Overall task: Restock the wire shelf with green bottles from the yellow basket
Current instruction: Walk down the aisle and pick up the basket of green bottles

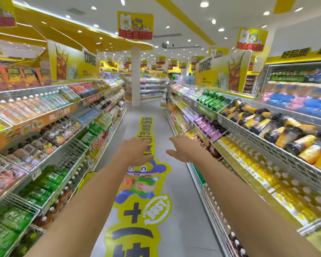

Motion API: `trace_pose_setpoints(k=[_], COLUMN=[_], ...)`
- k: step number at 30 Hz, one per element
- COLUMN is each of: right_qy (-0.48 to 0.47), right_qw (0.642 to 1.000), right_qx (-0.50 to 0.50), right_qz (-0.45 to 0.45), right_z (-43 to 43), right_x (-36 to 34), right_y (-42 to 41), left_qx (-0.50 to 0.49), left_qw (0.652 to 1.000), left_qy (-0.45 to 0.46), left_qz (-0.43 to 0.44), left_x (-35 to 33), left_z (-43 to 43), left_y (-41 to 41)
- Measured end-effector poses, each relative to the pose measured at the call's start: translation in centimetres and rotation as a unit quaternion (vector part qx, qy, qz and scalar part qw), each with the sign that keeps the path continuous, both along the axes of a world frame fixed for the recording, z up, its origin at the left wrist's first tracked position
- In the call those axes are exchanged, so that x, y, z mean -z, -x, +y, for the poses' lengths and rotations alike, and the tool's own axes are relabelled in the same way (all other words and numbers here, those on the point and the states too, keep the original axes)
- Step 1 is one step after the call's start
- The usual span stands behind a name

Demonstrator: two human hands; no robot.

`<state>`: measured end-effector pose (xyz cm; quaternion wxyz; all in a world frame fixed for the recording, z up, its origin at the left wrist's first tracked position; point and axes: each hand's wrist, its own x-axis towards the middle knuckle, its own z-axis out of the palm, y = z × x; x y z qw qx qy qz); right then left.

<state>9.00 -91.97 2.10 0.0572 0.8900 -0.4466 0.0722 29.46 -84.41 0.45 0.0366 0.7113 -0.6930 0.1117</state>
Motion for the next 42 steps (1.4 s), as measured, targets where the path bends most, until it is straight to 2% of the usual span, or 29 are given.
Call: trace_pose_setpoints(k=[10, 15, 29, 36, 42], right_qy=[-0.002, 0.007, -0.02, -0.007, -0.009], right_qw=[1.0, 0.999, 0.998, 0.998, 0.998], right_qx=[-0.03, -0.048, -0.054, -0.061, -0.053], right_qz=[0.0, -0.014, 0.015, 0.015, 0.019], right_z=[-23.0, -34.2, -60.3, -73.7, -84.1], right_x=[-0.3, -1.7, 3.4, 1.5, 1.1], right_y=[-9.2, -13.2, -24.3, -32.7, -37.0], left_qx=[-0.034, -0.037, -0.053, -0.065, -0.027], left_qw=[0.999, 0.998, 0.998, 0.998, 0.999], left_qy=[-0.026, 0.0, -0.022, -0.018, -0.024], left_qz=[-0.018, -0.041, -0.005, -0.02, -0.015], left_x=[-0.9, -2.2, 2.3, 1.1, 2.7], left_z=[-20.3, -31.1, -57.6, -72.6, -83.0], left_y=[-8.9, -11.8, -23.2, -32.6, -35.4])
